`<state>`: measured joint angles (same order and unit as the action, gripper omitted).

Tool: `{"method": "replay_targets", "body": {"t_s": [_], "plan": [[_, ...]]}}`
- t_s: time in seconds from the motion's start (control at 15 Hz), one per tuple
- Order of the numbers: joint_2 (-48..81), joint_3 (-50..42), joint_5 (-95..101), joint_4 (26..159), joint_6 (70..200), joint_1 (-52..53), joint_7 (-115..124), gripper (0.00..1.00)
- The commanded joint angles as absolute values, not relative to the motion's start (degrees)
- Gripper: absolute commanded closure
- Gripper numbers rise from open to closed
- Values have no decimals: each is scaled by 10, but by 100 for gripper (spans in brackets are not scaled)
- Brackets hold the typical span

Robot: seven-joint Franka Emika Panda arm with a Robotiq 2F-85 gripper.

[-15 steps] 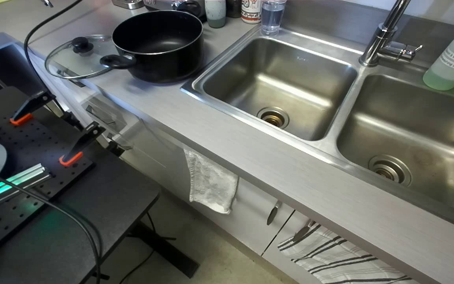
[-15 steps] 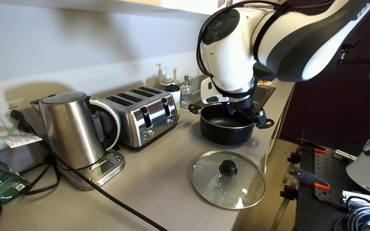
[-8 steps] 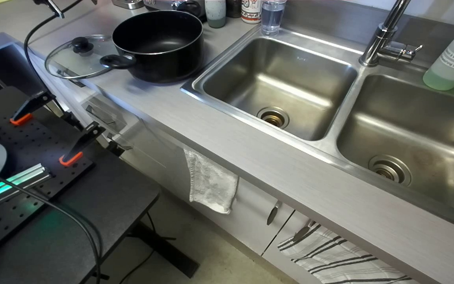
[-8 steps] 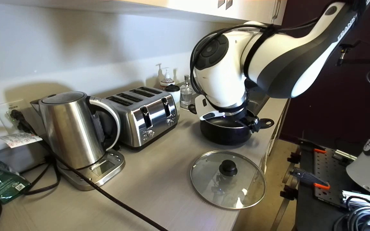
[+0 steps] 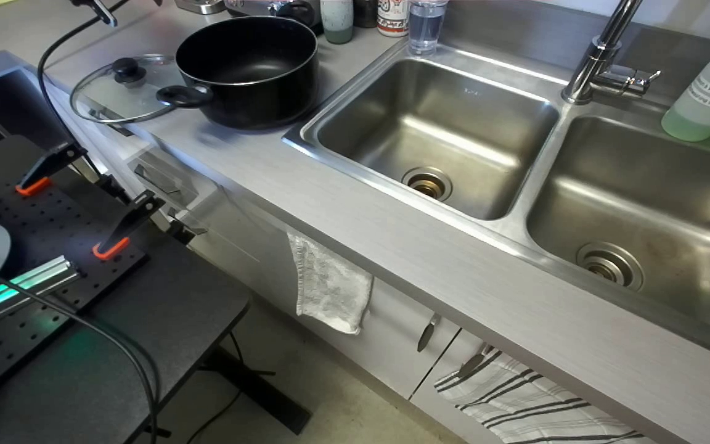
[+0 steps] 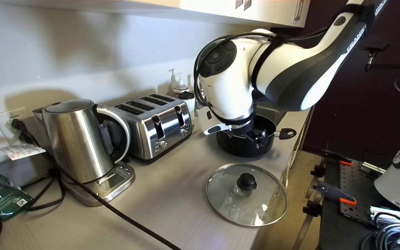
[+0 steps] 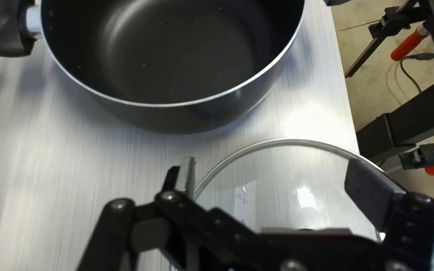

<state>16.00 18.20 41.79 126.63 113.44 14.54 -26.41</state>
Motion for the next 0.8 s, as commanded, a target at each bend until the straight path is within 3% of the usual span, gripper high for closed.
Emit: {"method": "replay_targets", "body": {"t_s": [0.0, 0.73], "plan": [[174, 187, 421, 1258, 1153, 158, -291, 0], [222, 197, 444, 1263, 1146, 199, -296, 0]]}}
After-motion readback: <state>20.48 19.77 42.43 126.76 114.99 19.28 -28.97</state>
